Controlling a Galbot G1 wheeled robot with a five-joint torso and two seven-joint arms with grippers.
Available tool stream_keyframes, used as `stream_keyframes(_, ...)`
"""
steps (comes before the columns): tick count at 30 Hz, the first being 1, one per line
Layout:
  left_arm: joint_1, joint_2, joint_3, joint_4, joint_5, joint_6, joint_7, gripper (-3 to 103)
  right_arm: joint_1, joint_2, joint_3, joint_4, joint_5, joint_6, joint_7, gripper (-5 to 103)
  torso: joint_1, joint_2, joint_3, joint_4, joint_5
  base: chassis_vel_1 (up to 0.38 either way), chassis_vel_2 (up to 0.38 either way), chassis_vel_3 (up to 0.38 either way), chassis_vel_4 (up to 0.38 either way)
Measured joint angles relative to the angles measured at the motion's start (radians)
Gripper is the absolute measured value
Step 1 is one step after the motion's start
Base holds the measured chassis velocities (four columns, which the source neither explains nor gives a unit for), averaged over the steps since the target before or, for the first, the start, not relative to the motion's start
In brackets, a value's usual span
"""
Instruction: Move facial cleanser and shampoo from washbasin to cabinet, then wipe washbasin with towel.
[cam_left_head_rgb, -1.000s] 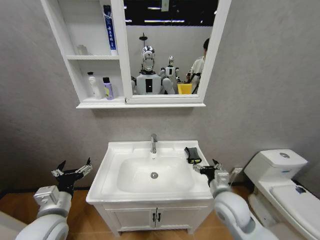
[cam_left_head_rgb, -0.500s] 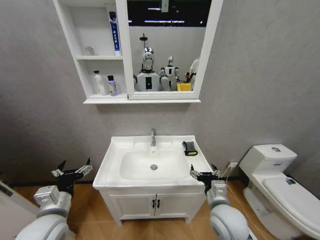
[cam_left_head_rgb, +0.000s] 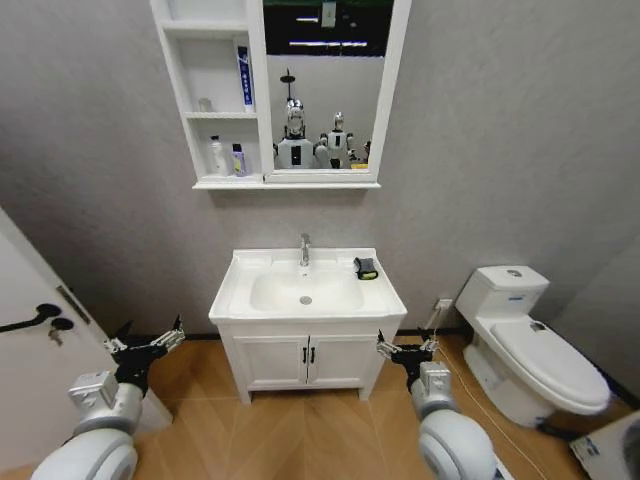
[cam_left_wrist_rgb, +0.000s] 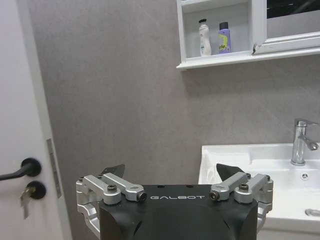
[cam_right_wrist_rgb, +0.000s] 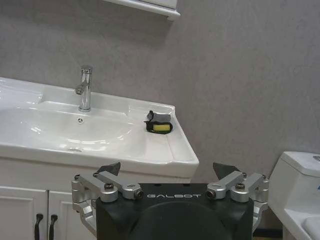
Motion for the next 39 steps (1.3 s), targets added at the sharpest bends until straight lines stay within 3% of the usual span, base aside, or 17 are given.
stream_keyframes(1, 0.0, 0.0, 0.0, 0.0, 0.0, 0.0, 0.0, 100, 0.002, -0.005, -0.002, -0.002, 0.001, 0.0, -0.002, 100, 0.0, 0.0, 0.0, 0.0002, -0.0007, 0.345, -0.4, -0.33, 0.366)
stream_keyframes(3, 0.0, 0.0, 0.0, 0.0, 0.0, 0.0, 0.0, 100, 0.006, -0.016, -0.007, -0.005, 0.003, 0.0, -0.006, 100, 0.0, 0.0, 0.0, -0.0001, 0.0015, 0.361, -0.336, -0.346, 0.353)
stream_keyframes(6, 0.0, 0.0, 0.0, 0.0, 0.0, 0.0, 0.0, 100, 0.011, -0.024, -0.013, -0.006, 0.004, 0.0, -0.011, 100, 0.0, 0.0, 0.0, 0.0001, -0.0009, 0.347, -0.359, -0.362, 0.373)
stream_keyframes(8, 0.0, 0.0, 0.0, 0.0, 0.0, 0.0, 0.0, 100, 0.015, -0.03, -0.016, -0.009, 0.007, 0.001, -0.017, 100, 0.0, 0.0, 0.0, 0.0, 0.0019, 0.351, -0.346, -0.345, 0.322)
stream_keyframes(11, 0.0, 0.0, 0.0, 0.0, 0.0, 0.0, 0.0, 100, 0.017, -0.038, -0.018, -0.01, 0.027, 0.003, -0.026, 100, 0.0, 0.0, 0.0, 0.0002, -0.0006, 0.353, -0.367, -0.34, 0.337)
stream_keyframes(14, 0.0, 0.0, 0.0, 0.0, 0.0, 0.0, 0.0, 100, 0.019, -0.043, -0.018, -0.012, 0.047, 0.01, -0.029, 100, 0.0, 0.0, 0.0, -0.0001, 0.0008, 0.374, -0.327, -0.322, 0.325)
stream_keyframes(20, 0.0, 0.0, 0.0, 0.0, 0.0, 0.0, 0.0, 100, 0.039, -0.048, -0.014, -0.043, 0.055, 0.056, -0.049, 100, -0.001, 0.001, 0.0, -0.0002, 0.0012, 0.302, -0.288, -0.301, 0.3)
stream_keyframes(22, 0.0, 0.0, 0.0, 0.0, 0.0, 0.0, 0.0, 100, 0.048, -0.048, -0.013, -0.055, 0.057, 0.066, -0.052, 100, -0.001, 0.001, 0.0, 0.0012, 0.0003, 0.129, -0.061, -0.169, 0.151)
stream_keyframes(25, 0.0, 0.0, 0.0, 0.0, 0.0, 0.0, -0.001, 100, 0.054, -0.048, -0.014, -0.068, 0.057, 0.079, -0.053, 100, -0.001, 0.001, 0.0, -0.0007, 0.0005, 0.031, 0.048, -0.072, 0.069)
stream_keyframes(39, 0.0, 0.0, 0.0, 0.0, 0.0, 0.0, 0.0, 100, 0.058, -0.05, -0.015, -0.073, 0.039, 0.067, -0.049, 100, 0.0, 0.0, 0.0, -0.0002, 0.0005, -0.042, 0.011, 0.041, -0.024)
